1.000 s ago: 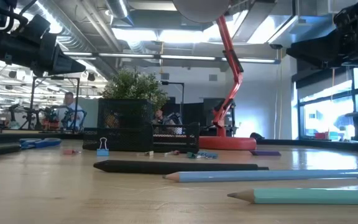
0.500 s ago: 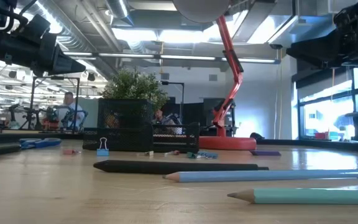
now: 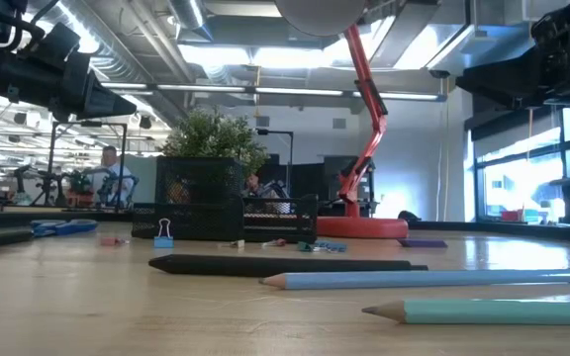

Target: Pick and place office supplies into organizer

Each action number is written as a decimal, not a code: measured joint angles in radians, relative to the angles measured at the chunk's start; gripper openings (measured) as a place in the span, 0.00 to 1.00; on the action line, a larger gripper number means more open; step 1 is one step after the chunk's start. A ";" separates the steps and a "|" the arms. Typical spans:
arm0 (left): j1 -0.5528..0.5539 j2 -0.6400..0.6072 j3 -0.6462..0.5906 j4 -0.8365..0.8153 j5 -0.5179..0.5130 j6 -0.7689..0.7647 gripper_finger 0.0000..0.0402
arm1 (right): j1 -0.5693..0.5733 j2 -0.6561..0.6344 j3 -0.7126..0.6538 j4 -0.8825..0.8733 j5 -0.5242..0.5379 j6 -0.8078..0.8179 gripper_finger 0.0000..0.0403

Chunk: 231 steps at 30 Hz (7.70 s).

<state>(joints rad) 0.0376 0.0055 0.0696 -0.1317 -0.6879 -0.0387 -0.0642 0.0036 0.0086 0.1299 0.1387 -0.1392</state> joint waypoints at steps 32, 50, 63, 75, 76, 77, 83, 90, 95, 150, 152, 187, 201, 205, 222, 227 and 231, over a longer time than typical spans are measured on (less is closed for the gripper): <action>0.000 0.000 0.000 0.000 0.000 0.000 0.15 | 0.000 0.000 0.000 0.000 0.000 0.000 0.40; 0.000 0.000 0.000 0.000 0.000 0.000 0.15 | 0.000 0.000 0.000 0.000 0.000 0.000 0.40; 0.000 0.000 0.000 0.001 0.051 0.010 0.17 | 0.000 0.000 0.000 0.000 0.000 0.000 0.40; 0.000 0.000 0.000 0.023 0.230 -0.069 0.38 | 0.000 0.000 0.000 0.000 0.000 0.000 0.40; 0.000 0.000 0.000 0.027 0.241 -0.068 0.39 | 0.000 0.000 0.000 0.000 0.000 0.000 0.40; 0.000 0.000 0.000 0.029 0.245 -0.061 0.40 | 0.000 0.000 0.000 0.000 0.000 0.000 0.40; 0.000 0.000 0.000 0.028 0.243 -0.016 0.41 | 0.000 0.000 0.000 0.000 0.000 0.000 0.40; 0.000 0.000 0.000 0.024 0.243 -0.043 0.41 | 0.000 0.000 0.000 0.008 0.000 0.000 0.40; 0.000 0.000 0.000 0.049 0.245 -0.069 0.40 | 0.000 0.000 0.000 0.008 0.000 0.000 0.40; 0.172 1.314 0.845 -1.201 0.498 -1.277 0.33 | 0.000 0.000 0.000 0.077 0.000 -0.126 0.40; 0.182 1.345 0.845 -1.198 0.508 -1.317 0.33 | 0.000 0.000 0.000 0.081 0.000 -0.100 0.40; 0.291 1.445 0.758 -1.202 0.598 -1.297 0.32 | 0.000 0.000 0.000 0.032 0.001 -0.074 0.40; 0.311 1.308 0.666 -1.015 0.593 -1.359 0.32 | 0.000 0.000 0.000 0.030 0.001 -0.079 0.40; 0.311 1.318 0.666 -0.978 0.593 -1.364 0.32 | 0.000 0.000 0.000 0.030 0.001 -0.079 0.40; 0.297 1.393 0.672 -0.876 0.627 -1.388 0.32 | -0.001 0.000 0.000 0.009 0.001 -0.082 0.40; 0.270 1.402 0.673 -0.899 0.638 -1.443 0.32 | 0.000 0.000 0.000 0.000 0.001 -0.082 0.40; 0.258 1.402 0.673 -0.919 0.634 -1.454 0.32 | -0.001 0.000 0.000 -0.005 0.001 -0.082 0.40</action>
<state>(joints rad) 0.2954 1.4073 0.7425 -1.0509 -0.0535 -1.4923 -0.0647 0.0037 0.0086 0.1249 0.1394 -0.2211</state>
